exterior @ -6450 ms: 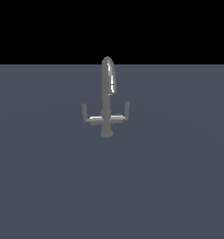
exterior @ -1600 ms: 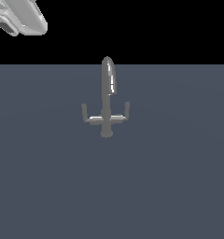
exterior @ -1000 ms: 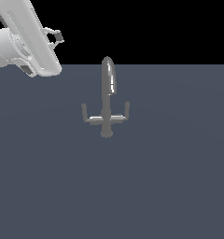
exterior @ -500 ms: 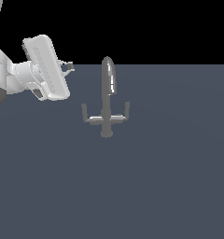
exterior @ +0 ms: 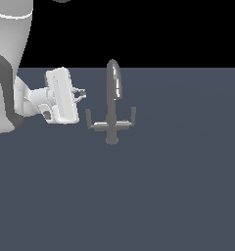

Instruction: Turn on the faucet by rotating a designated handle.

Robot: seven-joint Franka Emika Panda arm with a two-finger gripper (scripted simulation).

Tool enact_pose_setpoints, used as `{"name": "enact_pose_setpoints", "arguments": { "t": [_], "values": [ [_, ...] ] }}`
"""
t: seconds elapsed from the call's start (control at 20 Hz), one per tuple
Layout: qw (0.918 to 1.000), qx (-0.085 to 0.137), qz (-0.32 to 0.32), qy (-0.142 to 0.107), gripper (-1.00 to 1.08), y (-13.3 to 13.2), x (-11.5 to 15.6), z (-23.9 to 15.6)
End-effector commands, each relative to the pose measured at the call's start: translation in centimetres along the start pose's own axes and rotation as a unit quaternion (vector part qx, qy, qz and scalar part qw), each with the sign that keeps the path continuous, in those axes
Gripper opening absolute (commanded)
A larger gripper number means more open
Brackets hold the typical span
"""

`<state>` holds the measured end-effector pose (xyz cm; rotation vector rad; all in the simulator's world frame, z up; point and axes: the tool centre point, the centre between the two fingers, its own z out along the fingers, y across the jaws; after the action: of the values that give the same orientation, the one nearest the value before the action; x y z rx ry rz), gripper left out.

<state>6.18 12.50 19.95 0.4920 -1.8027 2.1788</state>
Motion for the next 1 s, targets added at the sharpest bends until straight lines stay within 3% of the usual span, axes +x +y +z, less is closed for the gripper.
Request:
{"name": "enact_pose_setpoints", "arguments": {
  "t": [0.0,0.45,0.95],
  "values": [
    [0.999,-0.006,-0.045,-0.005,-1.0,1.6,-1.0,0.1],
    [0.9886,-0.023,-0.147,-0.019,-1.0,5.2,-3.1,0.2],
    [0.9837,-0.029,-0.176,-0.024,-1.0,6.2,-3.6,0.3]
  ]
}}
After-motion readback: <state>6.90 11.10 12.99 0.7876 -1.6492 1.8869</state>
